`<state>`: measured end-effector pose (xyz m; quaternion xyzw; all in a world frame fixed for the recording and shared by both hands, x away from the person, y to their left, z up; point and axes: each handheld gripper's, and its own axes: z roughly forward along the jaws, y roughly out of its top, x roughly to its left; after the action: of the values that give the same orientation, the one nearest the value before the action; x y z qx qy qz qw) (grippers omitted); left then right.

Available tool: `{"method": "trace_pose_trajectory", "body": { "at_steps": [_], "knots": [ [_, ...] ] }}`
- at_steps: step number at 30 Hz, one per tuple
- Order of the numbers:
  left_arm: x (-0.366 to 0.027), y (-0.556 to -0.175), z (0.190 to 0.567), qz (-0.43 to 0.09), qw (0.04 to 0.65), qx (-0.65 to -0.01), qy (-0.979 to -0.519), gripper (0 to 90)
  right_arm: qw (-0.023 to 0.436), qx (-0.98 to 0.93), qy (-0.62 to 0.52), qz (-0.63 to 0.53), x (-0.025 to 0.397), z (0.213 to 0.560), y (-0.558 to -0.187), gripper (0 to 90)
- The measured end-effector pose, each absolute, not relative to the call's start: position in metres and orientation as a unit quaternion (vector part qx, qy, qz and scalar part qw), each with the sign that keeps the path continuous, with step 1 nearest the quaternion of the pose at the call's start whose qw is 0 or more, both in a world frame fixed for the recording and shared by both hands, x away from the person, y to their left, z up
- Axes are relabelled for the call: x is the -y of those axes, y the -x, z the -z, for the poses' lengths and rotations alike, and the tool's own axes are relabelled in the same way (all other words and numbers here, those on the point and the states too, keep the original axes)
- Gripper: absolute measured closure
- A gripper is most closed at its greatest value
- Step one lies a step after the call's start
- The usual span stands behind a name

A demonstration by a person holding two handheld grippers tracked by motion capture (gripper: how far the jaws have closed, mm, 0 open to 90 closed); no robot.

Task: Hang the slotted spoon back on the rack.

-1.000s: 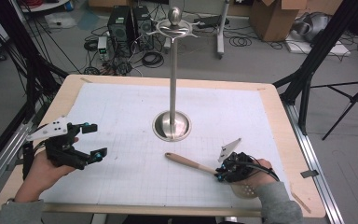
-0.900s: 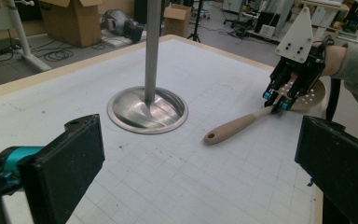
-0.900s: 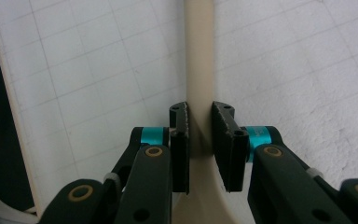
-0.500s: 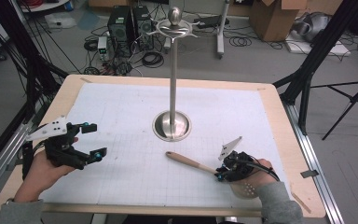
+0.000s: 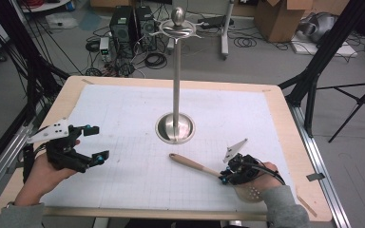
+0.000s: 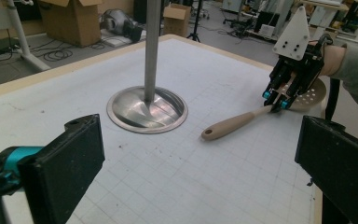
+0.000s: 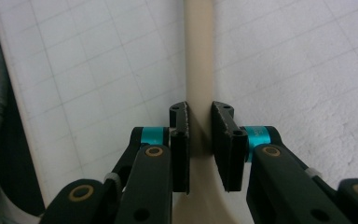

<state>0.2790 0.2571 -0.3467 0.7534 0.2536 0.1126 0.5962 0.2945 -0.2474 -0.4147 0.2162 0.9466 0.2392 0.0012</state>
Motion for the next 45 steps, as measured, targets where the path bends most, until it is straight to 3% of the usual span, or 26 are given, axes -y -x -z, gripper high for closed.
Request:
{"method": "trace_pose_trajectory", "body": {
  "at_steps": [16, 45],
  "knots": [
    [-0.258, -0.279, 0.346, -0.113, 0.597, -0.253, -0.753, 1.8, -0.007, -0.922, -0.236, -0.306, 0.266, 0.401, -0.297, 77.9],
    [-0.259, -0.276, 0.338, -0.122, 0.606, -0.248, -0.746, 1.8, 0.018, -0.882, -0.273, -0.383, 0.302, 0.377, -0.297, 77.8]
  ]
}}
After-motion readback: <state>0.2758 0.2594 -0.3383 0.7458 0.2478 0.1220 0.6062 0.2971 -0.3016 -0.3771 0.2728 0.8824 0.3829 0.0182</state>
